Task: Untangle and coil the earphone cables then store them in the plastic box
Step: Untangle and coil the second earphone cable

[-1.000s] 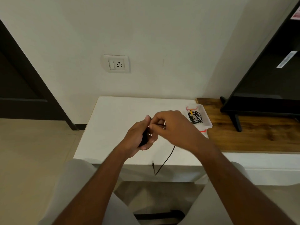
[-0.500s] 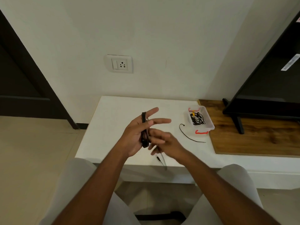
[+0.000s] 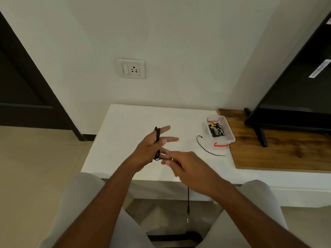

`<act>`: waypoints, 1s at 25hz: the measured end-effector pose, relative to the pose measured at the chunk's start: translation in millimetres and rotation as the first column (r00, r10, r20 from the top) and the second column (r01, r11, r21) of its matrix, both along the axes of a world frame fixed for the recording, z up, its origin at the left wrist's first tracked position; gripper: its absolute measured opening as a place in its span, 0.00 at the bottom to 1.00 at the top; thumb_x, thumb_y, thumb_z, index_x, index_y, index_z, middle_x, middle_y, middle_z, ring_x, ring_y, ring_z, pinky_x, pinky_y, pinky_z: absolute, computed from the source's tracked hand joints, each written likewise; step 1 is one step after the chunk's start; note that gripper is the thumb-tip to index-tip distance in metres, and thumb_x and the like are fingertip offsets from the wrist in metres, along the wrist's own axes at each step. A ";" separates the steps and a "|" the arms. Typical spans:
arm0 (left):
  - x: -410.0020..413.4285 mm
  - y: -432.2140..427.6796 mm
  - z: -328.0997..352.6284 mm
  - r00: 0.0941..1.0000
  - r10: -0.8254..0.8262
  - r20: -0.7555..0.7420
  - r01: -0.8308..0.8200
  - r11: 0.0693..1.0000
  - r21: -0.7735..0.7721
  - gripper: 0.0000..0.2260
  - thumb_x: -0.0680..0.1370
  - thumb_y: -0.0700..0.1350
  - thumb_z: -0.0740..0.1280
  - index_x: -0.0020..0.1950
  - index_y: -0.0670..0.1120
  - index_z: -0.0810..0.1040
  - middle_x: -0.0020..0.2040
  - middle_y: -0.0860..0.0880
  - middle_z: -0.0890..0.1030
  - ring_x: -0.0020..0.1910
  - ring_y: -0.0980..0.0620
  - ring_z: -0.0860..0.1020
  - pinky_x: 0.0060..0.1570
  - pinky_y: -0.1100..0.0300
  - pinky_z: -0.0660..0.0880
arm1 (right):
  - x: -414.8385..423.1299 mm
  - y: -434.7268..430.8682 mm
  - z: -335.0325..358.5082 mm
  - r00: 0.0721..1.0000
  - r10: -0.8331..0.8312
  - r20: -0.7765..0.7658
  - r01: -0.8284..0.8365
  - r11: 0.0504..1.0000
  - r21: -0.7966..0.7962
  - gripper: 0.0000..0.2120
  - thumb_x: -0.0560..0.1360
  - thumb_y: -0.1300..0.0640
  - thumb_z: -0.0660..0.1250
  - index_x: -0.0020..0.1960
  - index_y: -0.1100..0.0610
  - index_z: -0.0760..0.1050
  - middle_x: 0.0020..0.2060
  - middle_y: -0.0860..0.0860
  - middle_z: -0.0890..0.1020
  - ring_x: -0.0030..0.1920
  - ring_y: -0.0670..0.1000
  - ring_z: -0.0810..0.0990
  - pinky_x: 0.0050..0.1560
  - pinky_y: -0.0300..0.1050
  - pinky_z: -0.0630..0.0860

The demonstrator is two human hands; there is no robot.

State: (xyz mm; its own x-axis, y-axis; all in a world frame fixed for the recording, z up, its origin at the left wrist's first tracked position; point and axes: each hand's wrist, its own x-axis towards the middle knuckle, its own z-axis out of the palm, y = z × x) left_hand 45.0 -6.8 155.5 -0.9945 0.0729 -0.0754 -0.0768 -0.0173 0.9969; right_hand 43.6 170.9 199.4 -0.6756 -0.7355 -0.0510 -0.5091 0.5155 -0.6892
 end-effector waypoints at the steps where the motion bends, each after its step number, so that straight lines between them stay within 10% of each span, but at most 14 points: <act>1: 1.4 2.9 1.6 1.000 -0.023 -0.009 0.023 1.000 -0.014 0.16 0.84 0.42 0.55 0.72 0.48 0.68 0.50 0.49 0.85 0.35 0.45 0.82 0.38 0.55 0.78 | -6.7 -1.0 6.9 0.998 -0.010 -0.056 0.010 1.000 0.009 0.10 0.82 0.53 0.60 0.51 0.51 0.79 0.32 0.39 0.76 0.32 0.43 0.77 0.39 0.43 0.74; 5: 2.7 16.1 10.2 0.998 -0.056 0.002 0.056 0.995 0.089 0.21 0.84 0.56 0.49 0.47 0.51 0.80 0.32 0.43 0.77 0.19 0.51 0.62 0.28 0.55 0.57 | -42.0 -2.6 22.5 0.972 -0.147 -0.186 0.148 0.989 -0.010 0.05 0.78 0.49 0.66 0.45 0.46 0.79 0.34 0.40 0.79 0.36 0.42 0.77 0.38 0.41 0.74; 9: 2.1 16.2 9.4 0.994 -0.086 0.065 0.076 0.987 0.145 0.21 0.83 0.54 0.53 0.54 0.43 0.81 0.27 0.44 0.73 0.18 0.54 0.56 0.25 0.61 0.57 | -76.3 -5.5 7.9 0.955 -0.282 -0.088 0.267 0.952 -0.149 0.03 0.73 0.49 0.72 0.41 0.47 0.81 0.35 0.43 0.82 0.37 0.42 0.79 0.40 0.38 0.74; 14: 3.7 11.4 8.2 0.987 -0.139 0.080 0.112 0.954 0.277 0.15 0.84 0.45 0.57 0.57 0.39 0.80 0.26 0.45 0.72 0.15 0.56 0.56 0.23 0.63 0.55 | -77.8 -9.2 -32.3 0.863 -0.278 0.422 0.454 0.793 -0.407 0.01 0.75 0.61 0.71 0.46 0.58 0.81 0.39 0.50 0.84 0.38 0.45 0.80 0.45 0.39 0.76; 18: 1.8 8.7 9.2 0.993 -0.104 0.054 0.065 0.874 0.482 0.15 0.83 0.44 0.56 0.58 0.40 0.80 0.29 0.44 0.76 0.14 0.57 0.60 0.21 0.69 0.59 | -49.3 -14.8 -61.2 0.765 -0.211 0.608 0.467 0.833 -0.298 0.07 0.80 0.62 0.64 0.53 0.60 0.80 0.42 0.56 0.84 0.39 0.52 0.82 0.49 0.52 0.79; 25: -3.3 1.5 5.0 0.997 0.053 0.053 -0.072 0.865 0.496 0.15 0.84 0.45 0.55 0.64 0.41 0.76 0.44 0.43 0.82 0.22 0.51 0.74 0.21 0.65 0.67 | -8.4 -18.0 -55.7 0.683 -0.136 0.718 0.385 0.902 -0.194 0.06 0.78 0.58 0.67 0.50 0.53 0.83 0.41 0.51 0.84 0.40 0.51 0.84 0.48 0.46 0.83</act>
